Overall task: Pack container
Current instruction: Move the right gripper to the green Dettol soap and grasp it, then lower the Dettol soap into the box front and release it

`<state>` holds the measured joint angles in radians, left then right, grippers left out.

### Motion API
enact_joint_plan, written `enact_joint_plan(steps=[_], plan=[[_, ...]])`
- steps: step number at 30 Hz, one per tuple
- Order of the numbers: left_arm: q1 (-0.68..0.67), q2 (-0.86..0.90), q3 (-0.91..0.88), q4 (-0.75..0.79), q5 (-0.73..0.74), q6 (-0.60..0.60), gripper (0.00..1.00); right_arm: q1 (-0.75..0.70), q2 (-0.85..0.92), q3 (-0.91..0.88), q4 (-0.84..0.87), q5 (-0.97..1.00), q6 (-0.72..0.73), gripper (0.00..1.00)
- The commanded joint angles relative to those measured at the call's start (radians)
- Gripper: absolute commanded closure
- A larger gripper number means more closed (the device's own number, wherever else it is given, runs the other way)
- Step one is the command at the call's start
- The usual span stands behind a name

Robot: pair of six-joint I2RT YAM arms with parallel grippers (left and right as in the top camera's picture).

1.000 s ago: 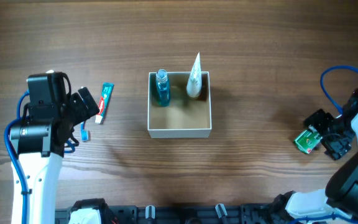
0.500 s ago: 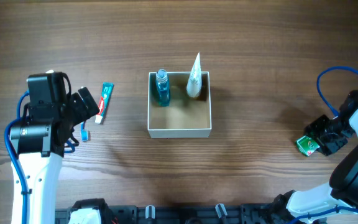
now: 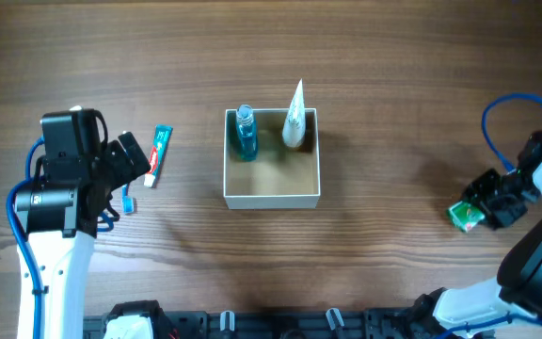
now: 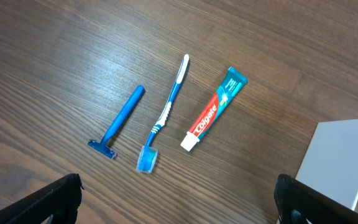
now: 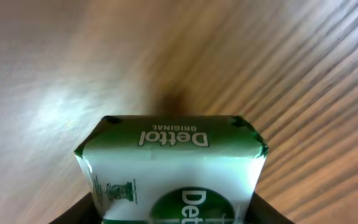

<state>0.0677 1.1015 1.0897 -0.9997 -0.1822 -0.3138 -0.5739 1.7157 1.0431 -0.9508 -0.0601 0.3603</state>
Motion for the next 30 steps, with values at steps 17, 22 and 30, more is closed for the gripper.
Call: enact_joint_plan(steps=[17,22,30], plan=[[0.007,-0.002,0.016,-0.001,0.029,-0.009,0.0,1.112,-0.437,0.182,0.079,-0.037,-0.811,0.92],[0.007,-0.002,0.016,-0.001,0.028,-0.009,0.0,1.21,-0.341,0.182,0.108,0.023,-0.912,0.96],[0.007,-0.002,0.016,-0.001,0.028,-0.009,0.0,1.238,-0.202,0.182,0.221,0.022,-0.963,0.96]])
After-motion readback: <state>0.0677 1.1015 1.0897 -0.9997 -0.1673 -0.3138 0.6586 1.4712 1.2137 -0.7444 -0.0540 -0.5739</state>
